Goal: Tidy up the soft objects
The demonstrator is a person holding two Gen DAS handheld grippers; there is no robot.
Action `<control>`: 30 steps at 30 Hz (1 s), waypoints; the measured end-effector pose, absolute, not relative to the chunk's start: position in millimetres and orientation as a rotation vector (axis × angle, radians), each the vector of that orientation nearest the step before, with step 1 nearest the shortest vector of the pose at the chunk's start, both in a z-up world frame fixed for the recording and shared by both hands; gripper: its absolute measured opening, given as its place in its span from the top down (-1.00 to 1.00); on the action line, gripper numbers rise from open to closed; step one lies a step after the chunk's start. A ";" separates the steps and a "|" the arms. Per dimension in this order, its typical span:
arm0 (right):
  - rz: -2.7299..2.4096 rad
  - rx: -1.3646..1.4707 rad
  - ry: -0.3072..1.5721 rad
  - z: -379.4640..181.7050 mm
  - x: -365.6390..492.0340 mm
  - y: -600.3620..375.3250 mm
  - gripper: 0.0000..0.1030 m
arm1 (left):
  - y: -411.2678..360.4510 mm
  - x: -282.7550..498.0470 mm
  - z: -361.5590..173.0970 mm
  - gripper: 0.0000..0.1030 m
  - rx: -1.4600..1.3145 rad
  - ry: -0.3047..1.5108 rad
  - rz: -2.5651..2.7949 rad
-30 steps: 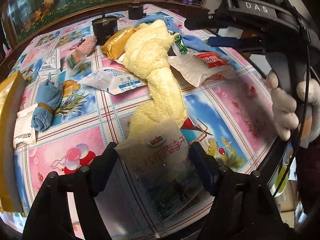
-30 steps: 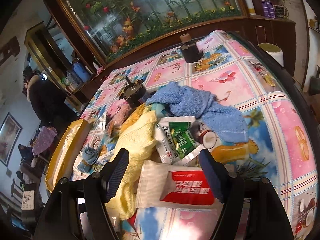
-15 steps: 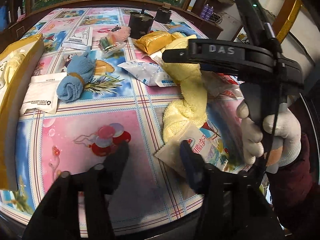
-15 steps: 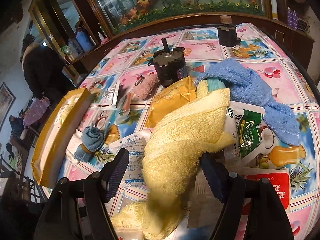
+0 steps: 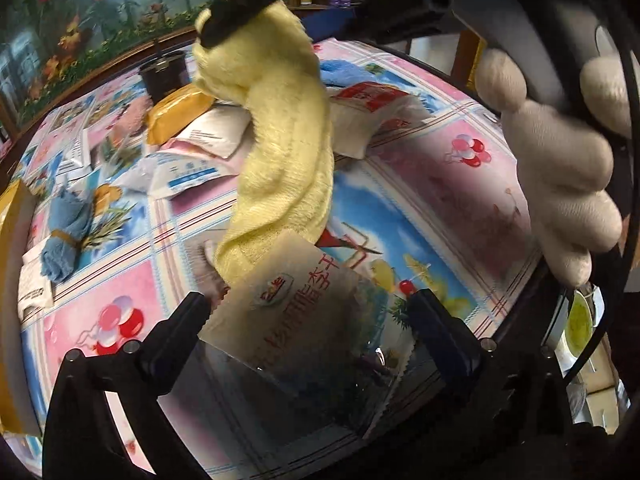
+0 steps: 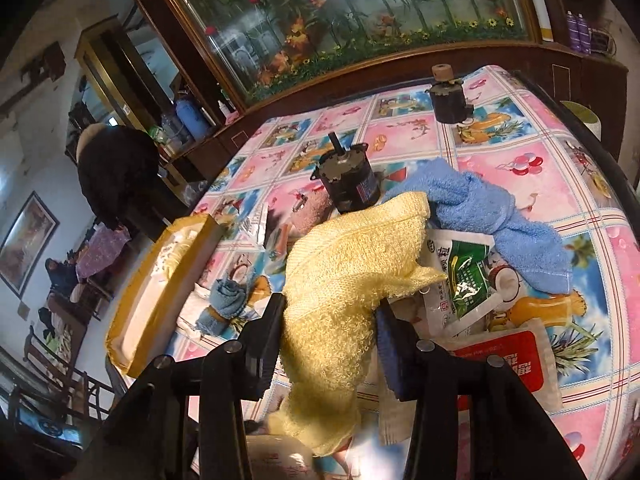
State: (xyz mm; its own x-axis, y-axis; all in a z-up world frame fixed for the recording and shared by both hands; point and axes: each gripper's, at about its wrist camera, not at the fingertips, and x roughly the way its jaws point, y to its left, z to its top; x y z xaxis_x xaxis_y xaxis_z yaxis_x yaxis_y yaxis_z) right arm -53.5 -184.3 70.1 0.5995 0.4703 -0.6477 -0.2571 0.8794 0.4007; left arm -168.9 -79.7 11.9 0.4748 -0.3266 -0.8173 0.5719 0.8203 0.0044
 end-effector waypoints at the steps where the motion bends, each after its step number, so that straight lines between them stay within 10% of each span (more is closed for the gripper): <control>1: 0.431 0.284 0.811 76.0 -56.6 -187.0 0.13 | -80.5 -169.5 13.3 -0.79 0.296 0.918 -0.569; 3: 0.432 0.290 0.779 87.9 -62.5 -192.0 0.13 | -70.1 -166.9 22.1 -0.09 0.235 0.917 -0.600; 16: 0.434 0.304 0.691 116.5 -75.9 -201.3 0.13 | -9.6 -159.6 45.1 0.82 -0.055 0.911 -0.649; 19: 0.432 0.303 0.669 125.2 -79.8 -206.1 0.14 | -14.7 -155.7 39.8 0.34 -0.020 0.926 -0.663; 21: 0.426 0.299 0.661 129.7 -82.2 -211.2 0.13 | -25.3 -160.0 37.7 -0.63 0.053 0.927 -0.670; 30: 0.391 0.330 0.674 124.4 -85.0 -234.8 0.13 | -104.2 -170.8 14.1 -0.86 0.402 0.899 -0.709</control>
